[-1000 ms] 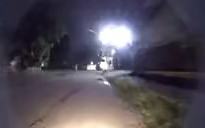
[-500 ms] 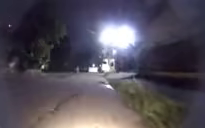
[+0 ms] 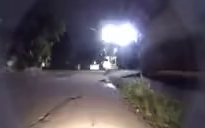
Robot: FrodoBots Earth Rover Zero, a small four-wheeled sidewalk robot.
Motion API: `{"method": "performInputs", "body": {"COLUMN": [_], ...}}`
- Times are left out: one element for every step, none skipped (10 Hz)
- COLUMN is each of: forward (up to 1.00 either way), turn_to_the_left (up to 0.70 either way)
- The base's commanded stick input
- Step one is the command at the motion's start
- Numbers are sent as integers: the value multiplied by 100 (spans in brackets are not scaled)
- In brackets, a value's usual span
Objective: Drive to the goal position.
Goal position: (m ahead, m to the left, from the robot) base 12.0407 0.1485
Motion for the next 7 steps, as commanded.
{"method": "performInputs", "body": {"forward": [70,70,70,70,70,70,70], "turn_to_the_left": [0,0,0,0,0,0,0]}}
